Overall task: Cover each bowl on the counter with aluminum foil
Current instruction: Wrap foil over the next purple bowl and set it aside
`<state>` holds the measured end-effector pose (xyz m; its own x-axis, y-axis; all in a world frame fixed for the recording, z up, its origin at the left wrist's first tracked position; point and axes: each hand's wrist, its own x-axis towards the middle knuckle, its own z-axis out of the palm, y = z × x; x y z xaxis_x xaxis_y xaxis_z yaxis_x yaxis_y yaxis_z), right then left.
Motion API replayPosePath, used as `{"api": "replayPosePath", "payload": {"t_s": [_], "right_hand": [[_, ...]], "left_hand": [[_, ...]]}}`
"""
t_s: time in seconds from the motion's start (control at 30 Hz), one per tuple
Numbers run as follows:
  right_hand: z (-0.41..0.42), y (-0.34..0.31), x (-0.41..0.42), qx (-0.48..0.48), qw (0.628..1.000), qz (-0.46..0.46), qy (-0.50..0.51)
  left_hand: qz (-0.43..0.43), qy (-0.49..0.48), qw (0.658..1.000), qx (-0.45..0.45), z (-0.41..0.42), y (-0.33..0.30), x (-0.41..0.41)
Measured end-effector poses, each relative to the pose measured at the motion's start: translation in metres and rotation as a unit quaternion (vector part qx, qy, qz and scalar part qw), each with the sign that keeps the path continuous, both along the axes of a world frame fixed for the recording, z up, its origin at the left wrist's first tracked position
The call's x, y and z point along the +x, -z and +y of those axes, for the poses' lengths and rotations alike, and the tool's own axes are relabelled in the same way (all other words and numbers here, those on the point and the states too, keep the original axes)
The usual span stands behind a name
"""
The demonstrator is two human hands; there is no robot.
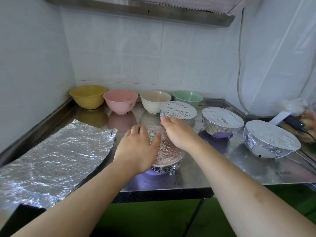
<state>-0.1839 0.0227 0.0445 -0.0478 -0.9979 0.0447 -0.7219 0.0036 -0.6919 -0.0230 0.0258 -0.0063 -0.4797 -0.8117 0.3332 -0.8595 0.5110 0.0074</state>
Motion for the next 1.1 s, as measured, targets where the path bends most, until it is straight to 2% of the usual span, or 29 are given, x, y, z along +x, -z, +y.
{"api": "replayPosePath", "payload": {"t_s": [0.17,0.3,0.53,0.6,0.67,0.73,0.77,0.87,0.97,1.1], "right_hand": [[-0.007,0.0,0.011,0.022,0.998,0.028,-0.05],[-0.016,0.004,0.009,0.026,0.999,-0.009,-0.037],[-0.006,-0.005,0.007,0.046,0.999,-0.018,-0.008],[-0.006,-0.003,0.008,0.037,0.999,-0.032,0.007],[-0.003,-0.003,0.01,0.0,0.997,-0.071,0.034],[-0.002,-0.001,0.006,-0.062,0.987,-0.122,0.084],[0.0,0.0,0.004,-0.081,0.981,-0.139,0.111],[0.018,0.008,0.007,-0.083,0.965,-0.18,0.175],[0.028,0.02,0.02,-0.074,0.961,-0.209,0.164],[0.011,0.042,0.015,-0.06,0.922,-0.314,0.218]], "left_hand": [[0.024,0.007,1.0,-0.011,0.0,0.003,0.0],[0.009,0.01,0.998,-0.058,-0.004,0.007,0.001],[0.046,0.007,0.998,-0.042,-0.004,0.01,0.001],[0.021,0.018,0.997,-0.066,-0.003,0.008,0.0],[-0.004,0.015,0.998,-0.066,0.001,0.0,-0.003],[0.011,-0.046,0.999,0.024,0.005,-0.005,-0.001],[-0.01,-0.056,0.998,0.033,0.005,-0.006,-0.002],[-0.085,-0.039,0.996,0.006,0.008,-0.007,-0.002],[-0.102,-0.039,0.994,-0.011,0.01,-0.009,-0.003],[-0.094,-0.05,0.994,0.002,0.012,-0.011,-0.007]]}}
